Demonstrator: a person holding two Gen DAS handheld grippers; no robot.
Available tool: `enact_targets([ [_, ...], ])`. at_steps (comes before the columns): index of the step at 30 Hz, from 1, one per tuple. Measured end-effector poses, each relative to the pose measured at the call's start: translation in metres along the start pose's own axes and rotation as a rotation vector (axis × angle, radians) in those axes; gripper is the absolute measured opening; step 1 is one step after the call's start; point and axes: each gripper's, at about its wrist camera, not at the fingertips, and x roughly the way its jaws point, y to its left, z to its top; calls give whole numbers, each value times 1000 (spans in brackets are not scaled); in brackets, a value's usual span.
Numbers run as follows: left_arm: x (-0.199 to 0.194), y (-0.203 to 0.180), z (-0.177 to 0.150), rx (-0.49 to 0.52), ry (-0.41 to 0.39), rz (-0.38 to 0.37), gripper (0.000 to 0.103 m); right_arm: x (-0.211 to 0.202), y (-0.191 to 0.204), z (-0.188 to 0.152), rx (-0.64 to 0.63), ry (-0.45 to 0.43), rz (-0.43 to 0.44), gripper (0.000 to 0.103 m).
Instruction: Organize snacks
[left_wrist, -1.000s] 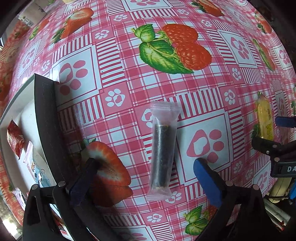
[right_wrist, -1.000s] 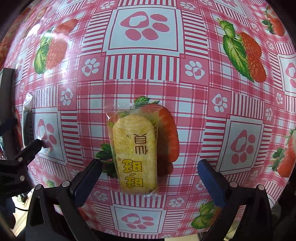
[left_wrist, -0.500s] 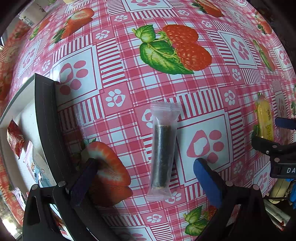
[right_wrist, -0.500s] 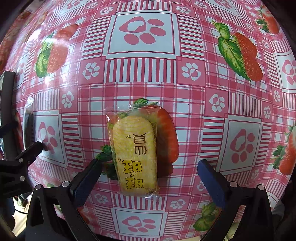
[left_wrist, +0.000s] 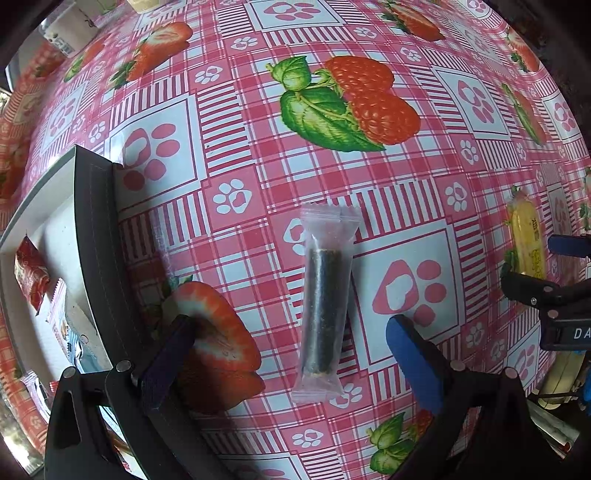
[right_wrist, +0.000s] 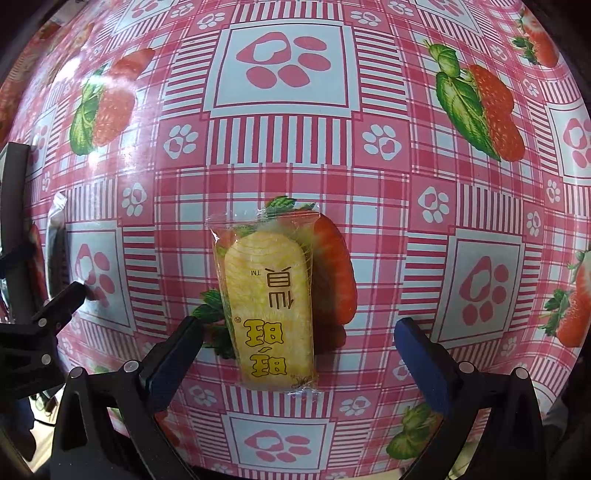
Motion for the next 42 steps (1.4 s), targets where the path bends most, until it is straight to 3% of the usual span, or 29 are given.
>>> enact_targets([
  [42,-1,0,-4,10,-15,-1,103,-3,-1,2,-3,-44,0,103],
])
